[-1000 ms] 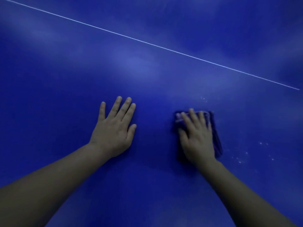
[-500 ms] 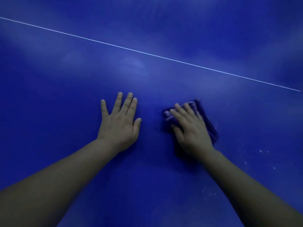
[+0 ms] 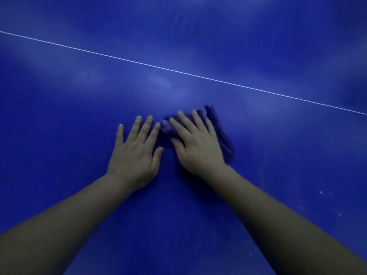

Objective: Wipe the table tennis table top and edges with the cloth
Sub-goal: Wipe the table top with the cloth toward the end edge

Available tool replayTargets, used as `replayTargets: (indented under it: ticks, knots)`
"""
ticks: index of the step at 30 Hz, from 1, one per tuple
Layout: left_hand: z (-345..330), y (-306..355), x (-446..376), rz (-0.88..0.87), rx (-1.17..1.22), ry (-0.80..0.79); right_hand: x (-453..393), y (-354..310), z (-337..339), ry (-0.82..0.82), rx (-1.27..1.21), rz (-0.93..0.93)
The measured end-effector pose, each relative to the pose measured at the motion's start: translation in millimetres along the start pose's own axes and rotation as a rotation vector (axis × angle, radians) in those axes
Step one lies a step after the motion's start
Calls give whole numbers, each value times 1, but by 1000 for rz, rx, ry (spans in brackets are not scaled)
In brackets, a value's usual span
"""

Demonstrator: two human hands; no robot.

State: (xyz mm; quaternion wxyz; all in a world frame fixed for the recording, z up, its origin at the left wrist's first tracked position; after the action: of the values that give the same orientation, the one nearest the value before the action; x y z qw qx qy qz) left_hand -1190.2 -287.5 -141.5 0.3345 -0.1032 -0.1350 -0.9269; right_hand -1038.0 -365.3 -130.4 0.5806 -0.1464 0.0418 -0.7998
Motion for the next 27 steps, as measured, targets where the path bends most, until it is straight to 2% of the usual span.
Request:
replayTargets:
  ticks: [2, 4, 7, 9, 11, 13, 15, 18, 22, 27]
  knots:
    - [1, 0, 0, 7, 15, -11, 36, 32, 2, 3, 18, -3]
    - [0, 0, -1, 5, 36, -32, 32, 69, 10, -6, 32, -93]
    - [2, 0, -1, 3, 45, -27, -36, 92, 30, -6, -60, -389]
    - [1, 1, -1, 8, 31, -30, -88, 88, 40, -7, -134, -502]
    - [-1, 4, -1, 14, 17, -26, -122, 62, 39, -32, -90, -430]
    - [-2, 5, -3, 25, -2, -12, -123, 25, 29, -60, -7, -238]
    - [-4, 8, -4, 37, -15, -2, -84, 4, 19, -54, 39, -62]
    - [-6, 24, -2, 42, 13, -12, -3, 28, 8, -28, 4, -13]
    - [-10, 56, -4, 26, 62, -44, 53, 117, 18, -6, 7, -270]
    - [-13, 84, -10, -3, 26, -50, -18, 177, 46, 59, -126, -630]
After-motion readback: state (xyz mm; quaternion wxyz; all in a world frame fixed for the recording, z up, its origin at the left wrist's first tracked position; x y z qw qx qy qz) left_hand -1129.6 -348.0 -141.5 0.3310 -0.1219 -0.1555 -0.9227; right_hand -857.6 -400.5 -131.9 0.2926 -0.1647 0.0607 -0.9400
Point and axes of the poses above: each hand's wrist, its own x-axis away from the middle knuckle, its own z-axis out of the back of the hand, y = z × x, the point moved 3 cm from there along -x, towards the middle knuckle, and after that the axes turned 10 degrees about -y, right-handed, at the moved point
